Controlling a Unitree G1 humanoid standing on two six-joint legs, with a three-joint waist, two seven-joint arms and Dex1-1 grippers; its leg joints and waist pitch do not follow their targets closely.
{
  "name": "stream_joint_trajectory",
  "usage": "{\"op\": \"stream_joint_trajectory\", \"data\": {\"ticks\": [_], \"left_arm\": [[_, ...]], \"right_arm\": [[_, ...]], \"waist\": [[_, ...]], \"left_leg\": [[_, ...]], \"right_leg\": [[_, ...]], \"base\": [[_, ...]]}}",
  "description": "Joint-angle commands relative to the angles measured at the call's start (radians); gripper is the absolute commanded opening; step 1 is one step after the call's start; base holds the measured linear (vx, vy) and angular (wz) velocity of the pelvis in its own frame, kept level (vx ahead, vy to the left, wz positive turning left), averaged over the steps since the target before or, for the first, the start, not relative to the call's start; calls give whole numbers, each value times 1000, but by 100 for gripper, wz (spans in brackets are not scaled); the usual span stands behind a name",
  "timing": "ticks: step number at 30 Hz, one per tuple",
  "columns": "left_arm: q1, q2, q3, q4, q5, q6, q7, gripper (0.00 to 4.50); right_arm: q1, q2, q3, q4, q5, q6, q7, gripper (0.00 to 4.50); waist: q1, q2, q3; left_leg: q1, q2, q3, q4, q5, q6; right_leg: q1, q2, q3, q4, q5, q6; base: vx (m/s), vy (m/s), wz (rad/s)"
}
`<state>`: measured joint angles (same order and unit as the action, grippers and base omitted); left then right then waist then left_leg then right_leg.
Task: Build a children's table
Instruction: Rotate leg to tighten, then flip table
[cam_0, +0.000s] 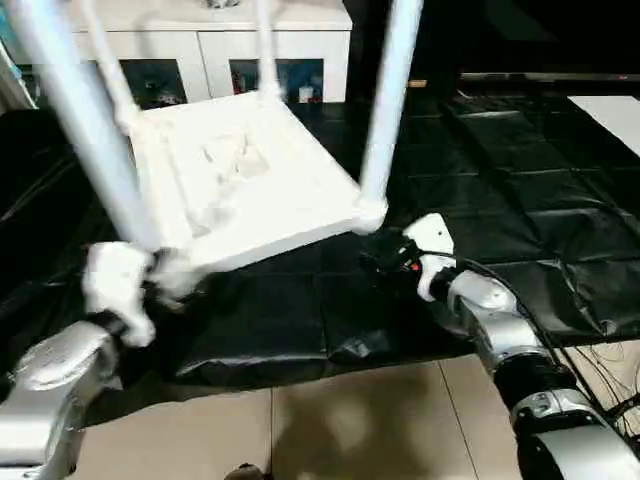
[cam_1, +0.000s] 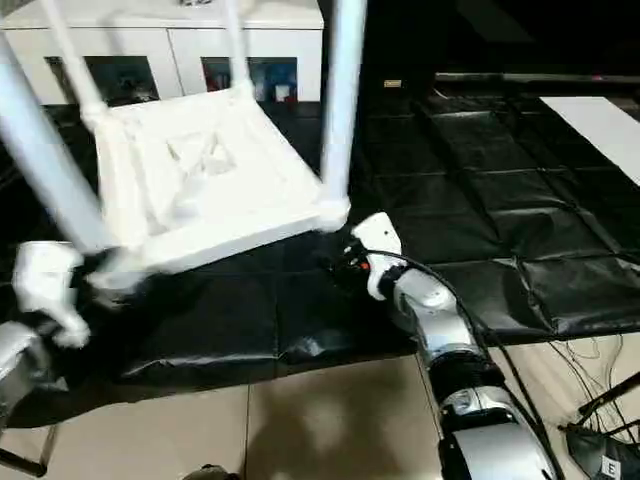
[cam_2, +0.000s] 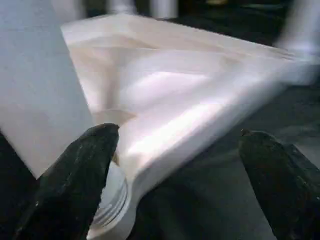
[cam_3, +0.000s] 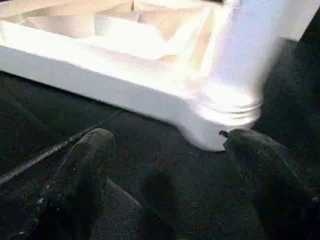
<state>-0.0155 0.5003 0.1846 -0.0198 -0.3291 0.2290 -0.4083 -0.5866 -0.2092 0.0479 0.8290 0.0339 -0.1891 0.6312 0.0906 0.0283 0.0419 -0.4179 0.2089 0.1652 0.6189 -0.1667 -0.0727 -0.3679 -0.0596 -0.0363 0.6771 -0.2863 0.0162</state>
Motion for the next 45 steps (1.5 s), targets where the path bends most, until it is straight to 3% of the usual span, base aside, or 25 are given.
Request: {"op": "stream_joint_trajectory", "data": {"ticks": [1,3,8,9,11,12,13,16,20,23,29,33,35,38,45], "left_arm": [[-14,-10,78,51,19,-46,65,442],[4,-37,99,44,-16,-91,34,442],[91,-80,43,-32,-97,-106,-102,442],[100,-92,39,-34,-110,-111,-112,448],[86,-164,97,31,-135,-192,-72,448],[81,-174,109,45,-134,-208,-62,448],[74,-183,127,66,-127,-232,-43,450],[50,-210,198,111,-126,-305,18,450],[13,-216,295,164,-147,-373,99,450],[-20,-209,327,193,-151,-387,131,450],[-116,-172,302,284,-77,-379,182,450],[-184,-157,293,339,-49,-382,202,450],[-216,-146,271,368,-34,-384,186,450],[-276,-120,257,437,14,-356,242,450],[-363,-94,240,495,30,-328,240,450]], "right_arm": [[16,-6,-11,-20,13,-18,17,398],[27,-6,-9,-42,21,-33,40,398],[52,-2,-15,-86,47,-47,70,398],[59,0,-20,-99,64,-37,83,414],[80,4,-41,-146,114,-17,110,414],[83,4,-44,-153,121,-15,115,414],[85,5,-49,-161,123,-25,107,445],[90,13,-65,-198,145,-30,99,445],[59,23,-84,-184,116,-72,5,445],[34,33,-96,-166,103,-78,-61,445],[-24,81,-50,-124,83,-48,-53,445],[-92,117,-40,-66,68,-48,-98,445],[-133,127,-35,-22,47,-54,-140,445],[-191,134,-38,57,5,-52,-241,445],[-238,150,-49,129,19,-34,-241,445]], "waist": [[5,6,-58],[5,6,-58],[13,7,-60],[13,7,-59],[18,9,-55],[22,7,-55],[23,6,-56],[19,5,-58],[18,6,-57],[17,8,-58],[17,18,-61],[15,15,-66],[17,8,-68],[19,9,-70],[21,12,-71]], "left_leg": [[34,18,-8,-80,-203,9],[33,20,-8,-80,-201,10],[37,27,-7,-82,-199,21],[37,27,-7,-82,-202,23],[37,27,-5,-84,-224,19],[39,28,-5,-84,-230,17],[40,28,-6,-85,-229,16],[38,25,-9,-86,-223,13],[40,26,-10,-90,-239,-6],[43,26,-10,-90,-246,-13],[44,26,-12,-91,-248,-22],[42,23,-12,-85,-199,-27],[43,23,-10,-84,-181,-23],[44,21,-8,-81,-150,-25],[45,22,-8,-81,-163,-30]], "right_leg": [[23,-59,33,-88,117,-193],[25,-62,34,-89,130,-196],[19,-60,32,-85,162,-209],[19,-60,33,-85,160,-209],[20,-60,36,-93,155,-198],[21,-61,38,-94,160,-194],[22,-62,38,-93,165,-191],[25,-61,34,-94,167,-171],[21,-62,34,-96,120,-171],[18,-62,34,-96,102,-172],[15,-63,33,-92,121,-162],[19,-64,32,-83,204,-174],[20,-64,31,-81,221,-175],[20,-64,30,-78,238,-176],[20,-67,30,-76,241,-172]], "base": [[0,0,0],[0,0,0],[0,0,0],[0,0,0],[0,0,0],[0,0,0],[0,0,0],[0,0,0],[0,0,0],[0,0,0],[0,0,0],[0,0,0],[0,0,0],[0,0,0],[0,0,0]]}}
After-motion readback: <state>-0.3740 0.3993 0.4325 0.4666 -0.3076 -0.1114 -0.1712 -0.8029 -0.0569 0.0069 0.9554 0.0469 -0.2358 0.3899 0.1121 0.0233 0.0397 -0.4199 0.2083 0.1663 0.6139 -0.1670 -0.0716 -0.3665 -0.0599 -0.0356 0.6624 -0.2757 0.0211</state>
